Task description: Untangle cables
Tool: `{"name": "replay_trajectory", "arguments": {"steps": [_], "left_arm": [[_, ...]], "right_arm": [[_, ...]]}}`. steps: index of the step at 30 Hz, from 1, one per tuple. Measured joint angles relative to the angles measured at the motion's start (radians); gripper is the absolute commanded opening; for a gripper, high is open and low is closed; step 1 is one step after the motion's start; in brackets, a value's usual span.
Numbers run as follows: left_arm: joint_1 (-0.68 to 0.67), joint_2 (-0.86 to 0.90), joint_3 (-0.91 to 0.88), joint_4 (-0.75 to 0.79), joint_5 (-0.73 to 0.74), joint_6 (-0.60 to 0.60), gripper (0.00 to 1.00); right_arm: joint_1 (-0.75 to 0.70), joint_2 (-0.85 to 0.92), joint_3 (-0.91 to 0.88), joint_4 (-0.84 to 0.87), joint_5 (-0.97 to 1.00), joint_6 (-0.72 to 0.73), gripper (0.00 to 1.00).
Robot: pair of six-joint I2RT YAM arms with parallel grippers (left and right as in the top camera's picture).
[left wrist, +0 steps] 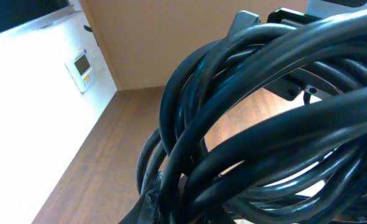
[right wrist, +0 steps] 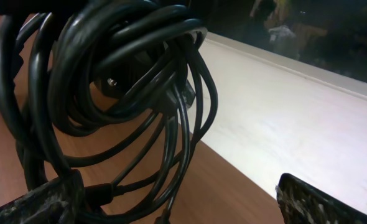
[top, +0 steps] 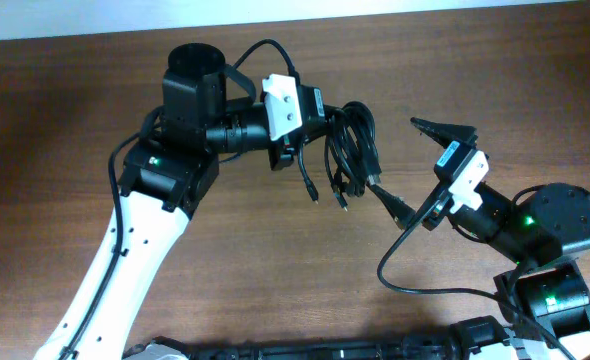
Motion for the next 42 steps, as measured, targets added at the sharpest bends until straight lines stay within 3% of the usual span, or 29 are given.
{"name": "replay_trajectory", "arguments": {"steps": [17, 32, 42], "left_arm": [[0.000, 0.000, 0.000, 0.031, -0.012, 0.021, 0.00], [-0.008, 0.000, 0.000, -0.015, 0.127, 0.021, 0.00], [-0.065, 0.000, 0.000, -0.084, 0.094, 0.021, 0.00]], "right_arm": [[0.000, 0.000, 0.000, -0.019, -0.078, 0.000, 0.99], [0.000, 0.000, 0.000, 0.000, -0.041, 0.000, 0.99], [0.000, -0.001, 0.000, 0.049, 0.173, -0.003, 0.99]]}}
